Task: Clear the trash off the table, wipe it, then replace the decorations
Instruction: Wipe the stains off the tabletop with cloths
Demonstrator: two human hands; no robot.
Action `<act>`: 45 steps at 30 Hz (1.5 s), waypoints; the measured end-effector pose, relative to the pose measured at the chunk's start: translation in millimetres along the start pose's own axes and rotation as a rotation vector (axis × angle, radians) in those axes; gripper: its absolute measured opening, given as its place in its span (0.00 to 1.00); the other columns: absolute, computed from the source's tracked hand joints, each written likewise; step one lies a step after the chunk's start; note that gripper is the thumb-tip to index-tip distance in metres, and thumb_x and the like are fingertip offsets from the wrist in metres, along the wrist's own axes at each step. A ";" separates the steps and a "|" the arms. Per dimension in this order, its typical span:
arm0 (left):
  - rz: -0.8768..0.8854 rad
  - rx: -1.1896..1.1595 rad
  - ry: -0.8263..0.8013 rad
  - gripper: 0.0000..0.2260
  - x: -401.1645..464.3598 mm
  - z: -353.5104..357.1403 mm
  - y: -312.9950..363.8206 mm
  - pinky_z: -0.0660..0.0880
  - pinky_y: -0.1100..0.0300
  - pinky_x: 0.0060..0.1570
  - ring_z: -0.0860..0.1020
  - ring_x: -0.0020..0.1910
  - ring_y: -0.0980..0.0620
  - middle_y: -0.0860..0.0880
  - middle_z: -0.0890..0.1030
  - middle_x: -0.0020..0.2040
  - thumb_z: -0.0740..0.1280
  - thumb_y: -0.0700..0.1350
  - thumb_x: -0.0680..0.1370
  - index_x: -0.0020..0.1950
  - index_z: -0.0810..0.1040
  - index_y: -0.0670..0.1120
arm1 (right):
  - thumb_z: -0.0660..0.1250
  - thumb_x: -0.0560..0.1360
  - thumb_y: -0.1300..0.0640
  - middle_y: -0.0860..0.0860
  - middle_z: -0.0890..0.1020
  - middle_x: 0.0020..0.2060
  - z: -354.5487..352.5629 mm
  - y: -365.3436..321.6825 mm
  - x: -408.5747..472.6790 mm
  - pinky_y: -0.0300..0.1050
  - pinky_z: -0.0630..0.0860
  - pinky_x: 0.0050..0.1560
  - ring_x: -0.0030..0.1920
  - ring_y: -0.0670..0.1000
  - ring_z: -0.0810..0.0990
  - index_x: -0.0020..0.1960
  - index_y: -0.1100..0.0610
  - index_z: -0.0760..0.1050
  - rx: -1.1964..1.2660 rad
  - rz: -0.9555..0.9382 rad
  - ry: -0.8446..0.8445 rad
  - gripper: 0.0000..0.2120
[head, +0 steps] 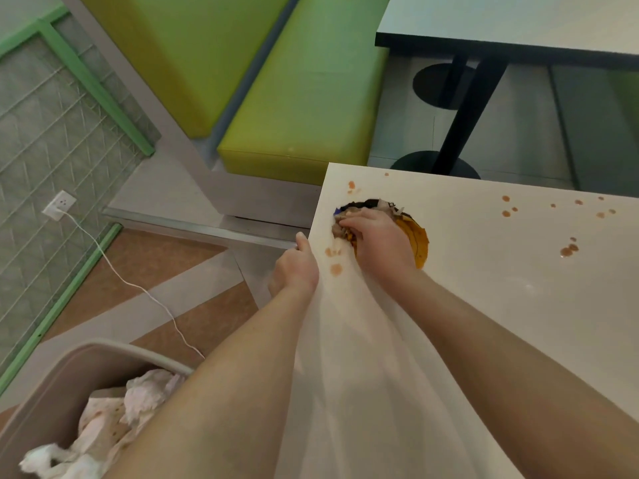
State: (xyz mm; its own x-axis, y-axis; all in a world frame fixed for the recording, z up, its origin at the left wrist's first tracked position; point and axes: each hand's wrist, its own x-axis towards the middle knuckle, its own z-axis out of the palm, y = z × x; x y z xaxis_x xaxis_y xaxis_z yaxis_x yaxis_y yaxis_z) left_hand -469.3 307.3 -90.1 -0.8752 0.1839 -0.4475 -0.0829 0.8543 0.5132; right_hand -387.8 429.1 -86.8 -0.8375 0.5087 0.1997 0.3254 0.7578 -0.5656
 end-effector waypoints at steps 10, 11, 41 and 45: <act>0.018 -0.003 -0.012 0.31 1.8 2.4 -1.7 0.65 0.54 0.52 0.75 0.62 0.42 0.42 0.78 0.63 0.41 0.60 0.83 0.65 0.76 0.43 | 0.64 0.77 0.65 0.46 0.83 0.55 -9.0 6.6 -39.3 0.47 0.70 0.67 0.63 0.48 0.76 0.54 0.54 0.83 0.126 -0.051 0.028 0.13; 0.014 -0.021 -0.013 0.31 2.6 3.6 -2.7 0.66 0.54 0.54 0.75 0.62 0.42 0.42 0.78 0.62 0.41 0.60 0.83 0.66 0.76 0.44 | 0.63 0.78 0.65 0.45 0.82 0.57 -13.9 13.4 -41.1 0.48 0.67 0.71 0.65 0.47 0.75 0.55 0.53 0.83 0.154 -0.036 0.025 0.13; -0.111 -0.276 -0.220 0.37 17.2 5.4 -2.0 0.65 0.57 0.53 0.73 0.54 0.45 0.42 0.77 0.59 0.42 0.67 0.81 0.65 0.74 0.39 | 0.53 0.83 0.48 0.43 0.68 0.74 4.8 -18.9 -92.2 0.52 0.54 0.77 0.77 0.47 0.58 0.71 0.47 0.72 -0.084 -0.089 -0.124 0.19; -0.117 -0.287 -0.215 0.37 19.0 7.6 -5.4 0.66 0.56 0.53 0.74 0.54 0.44 0.44 0.78 0.56 0.43 0.68 0.80 0.63 0.76 0.40 | 0.56 0.83 0.50 0.43 0.66 0.75 -1.9 3.9 -57.1 0.52 0.50 0.78 0.78 0.48 0.56 0.72 0.45 0.70 -0.133 0.054 -0.084 0.18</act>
State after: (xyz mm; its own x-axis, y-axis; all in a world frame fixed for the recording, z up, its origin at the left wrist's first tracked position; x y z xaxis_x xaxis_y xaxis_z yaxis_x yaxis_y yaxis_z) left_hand -481.9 309.9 -107.0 -0.7345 0.2170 -0.6430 -0.3334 0.7098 0.6204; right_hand -337.8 403.7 -98.9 -0.8492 0.5183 0.1016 0.4212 0.7806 -0.4617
